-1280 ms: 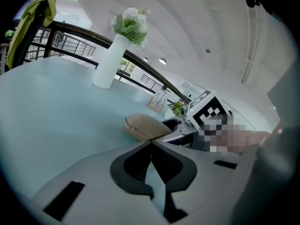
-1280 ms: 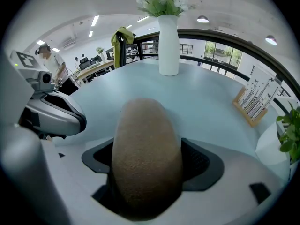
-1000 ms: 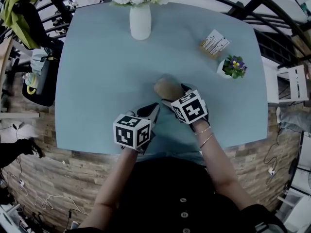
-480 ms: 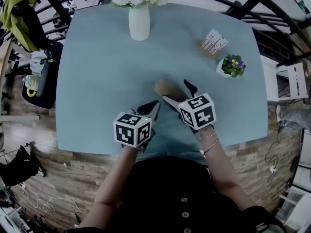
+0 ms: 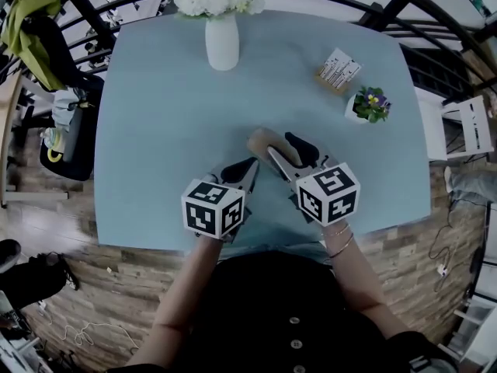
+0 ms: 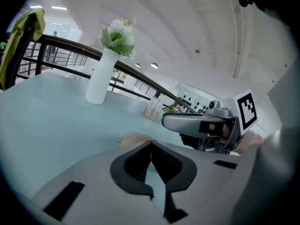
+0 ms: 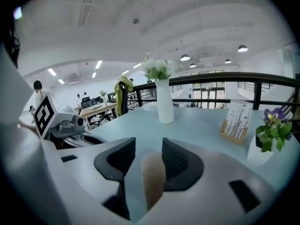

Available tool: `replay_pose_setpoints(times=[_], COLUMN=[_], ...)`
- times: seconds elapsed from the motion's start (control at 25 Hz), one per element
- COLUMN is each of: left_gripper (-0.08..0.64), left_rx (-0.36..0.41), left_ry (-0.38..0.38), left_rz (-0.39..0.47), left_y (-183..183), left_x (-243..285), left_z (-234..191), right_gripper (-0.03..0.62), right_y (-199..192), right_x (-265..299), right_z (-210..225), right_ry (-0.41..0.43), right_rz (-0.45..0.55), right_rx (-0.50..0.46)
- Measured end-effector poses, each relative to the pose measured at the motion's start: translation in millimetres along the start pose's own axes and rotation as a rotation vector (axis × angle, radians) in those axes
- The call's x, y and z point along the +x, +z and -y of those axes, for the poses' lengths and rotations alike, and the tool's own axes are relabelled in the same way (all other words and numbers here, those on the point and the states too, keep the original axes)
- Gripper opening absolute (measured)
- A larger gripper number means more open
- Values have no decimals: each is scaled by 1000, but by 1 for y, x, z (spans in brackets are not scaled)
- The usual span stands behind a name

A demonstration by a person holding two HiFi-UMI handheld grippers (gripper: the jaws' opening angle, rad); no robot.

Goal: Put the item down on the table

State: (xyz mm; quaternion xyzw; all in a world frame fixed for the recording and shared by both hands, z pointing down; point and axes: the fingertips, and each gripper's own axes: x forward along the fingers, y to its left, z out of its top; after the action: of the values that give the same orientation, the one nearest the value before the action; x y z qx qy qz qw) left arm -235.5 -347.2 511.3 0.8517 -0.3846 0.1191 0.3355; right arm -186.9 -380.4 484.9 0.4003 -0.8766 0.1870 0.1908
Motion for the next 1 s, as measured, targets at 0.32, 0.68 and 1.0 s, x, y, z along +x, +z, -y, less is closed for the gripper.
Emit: replay_pose_setpoints(times=[0.32, 0.68, 1.0], left_gripper=[18, 18, 17], left_rx=[61, 146, 313], left_ry=[3, -29, 31], left_rz=[21, 29, 75], left_y=[14, 16, 22], left_x=[-10, -21, -36], left_z=[8, 31, 41], right_gripper=[6, 6, 6], right_y=[20, 6, 9], right_x=[-28, -47, -62], right_z=[-5, -21, -37], right_ry=[-74, -94, -48], right_rz=[165, 199, 249], right_rx=[1, 29, 44])
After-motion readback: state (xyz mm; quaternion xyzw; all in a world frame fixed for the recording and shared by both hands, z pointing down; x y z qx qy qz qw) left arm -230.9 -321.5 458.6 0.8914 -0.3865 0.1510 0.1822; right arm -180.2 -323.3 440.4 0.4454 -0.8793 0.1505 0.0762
